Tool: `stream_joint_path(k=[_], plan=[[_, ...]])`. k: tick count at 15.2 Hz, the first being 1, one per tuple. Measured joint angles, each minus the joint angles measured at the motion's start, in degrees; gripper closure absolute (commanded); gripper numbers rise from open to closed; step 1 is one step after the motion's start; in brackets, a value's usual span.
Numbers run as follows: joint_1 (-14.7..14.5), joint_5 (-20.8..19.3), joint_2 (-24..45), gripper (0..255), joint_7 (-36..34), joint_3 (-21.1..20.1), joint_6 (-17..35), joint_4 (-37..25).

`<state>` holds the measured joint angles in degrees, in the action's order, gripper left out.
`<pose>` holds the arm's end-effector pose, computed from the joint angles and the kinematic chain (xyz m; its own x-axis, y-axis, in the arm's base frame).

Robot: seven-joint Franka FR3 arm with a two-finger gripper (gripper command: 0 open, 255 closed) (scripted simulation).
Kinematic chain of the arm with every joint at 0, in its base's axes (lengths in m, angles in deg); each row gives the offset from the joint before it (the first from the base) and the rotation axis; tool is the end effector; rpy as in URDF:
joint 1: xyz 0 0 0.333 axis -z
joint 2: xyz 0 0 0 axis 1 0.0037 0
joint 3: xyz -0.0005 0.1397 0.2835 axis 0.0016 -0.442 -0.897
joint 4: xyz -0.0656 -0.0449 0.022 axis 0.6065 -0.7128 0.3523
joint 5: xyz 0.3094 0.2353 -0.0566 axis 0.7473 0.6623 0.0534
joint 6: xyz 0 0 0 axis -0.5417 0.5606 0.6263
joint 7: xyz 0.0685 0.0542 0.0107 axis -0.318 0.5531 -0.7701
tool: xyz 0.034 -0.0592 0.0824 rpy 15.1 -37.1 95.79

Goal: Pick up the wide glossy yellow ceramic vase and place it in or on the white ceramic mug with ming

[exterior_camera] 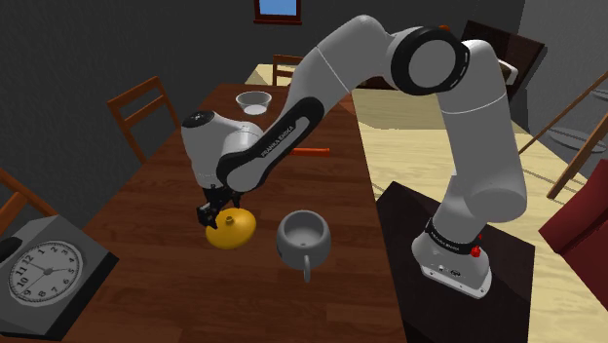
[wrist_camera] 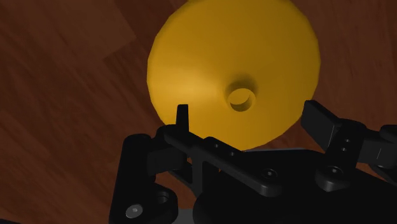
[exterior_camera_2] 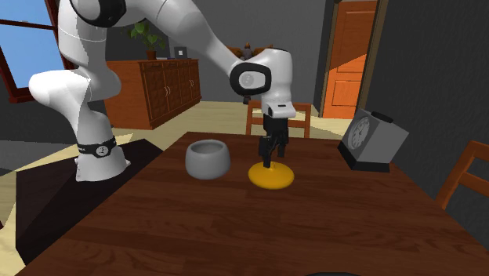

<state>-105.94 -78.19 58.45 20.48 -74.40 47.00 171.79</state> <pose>0.5391 0.3812 0.2620 0.9905 0.1309 0.0427 0.1298 -0.9912 0.0272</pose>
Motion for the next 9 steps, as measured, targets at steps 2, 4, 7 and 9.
stream_joint_path(k=[2,4,7,9], plan=[[0.0,-0.1,0.2,0,0.0,0.1,0.1,-0.1],[0.0,-0.1,0.2,0,0.0,0.1,0.1,-0.2],[0.0,-0.1,0.2,255,0.0,0.1,0.1,-0.2],[0.0,-0.1,0.2,255,0.0,0.1,0.1,-0.2]])
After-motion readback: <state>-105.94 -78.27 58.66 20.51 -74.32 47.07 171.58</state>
